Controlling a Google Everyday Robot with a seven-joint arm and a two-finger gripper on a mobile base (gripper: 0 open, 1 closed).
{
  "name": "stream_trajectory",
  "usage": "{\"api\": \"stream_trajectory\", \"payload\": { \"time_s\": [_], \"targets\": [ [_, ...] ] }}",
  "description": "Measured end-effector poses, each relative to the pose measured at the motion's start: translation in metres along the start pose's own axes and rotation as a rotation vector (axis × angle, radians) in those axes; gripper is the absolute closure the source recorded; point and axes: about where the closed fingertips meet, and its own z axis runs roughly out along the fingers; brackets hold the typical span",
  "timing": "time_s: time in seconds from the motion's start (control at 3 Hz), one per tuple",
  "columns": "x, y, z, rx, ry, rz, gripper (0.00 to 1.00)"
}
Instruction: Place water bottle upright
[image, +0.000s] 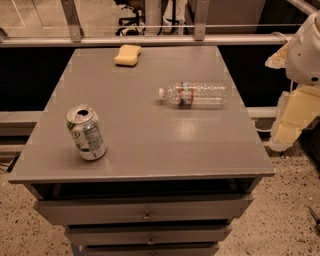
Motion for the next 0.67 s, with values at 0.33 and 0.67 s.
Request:
{"api": "stream_trajectory", "payload": {
  "time_s": [0.33, 0.67],
  "targets": [
    [0.0, 0.0, 0.0, 0.0, 0.0, 0.0, 0.0],
    [-0.017, -0.025, 0.011, 0.019, -0.054, -0.006, 0.0]
  ]
}}
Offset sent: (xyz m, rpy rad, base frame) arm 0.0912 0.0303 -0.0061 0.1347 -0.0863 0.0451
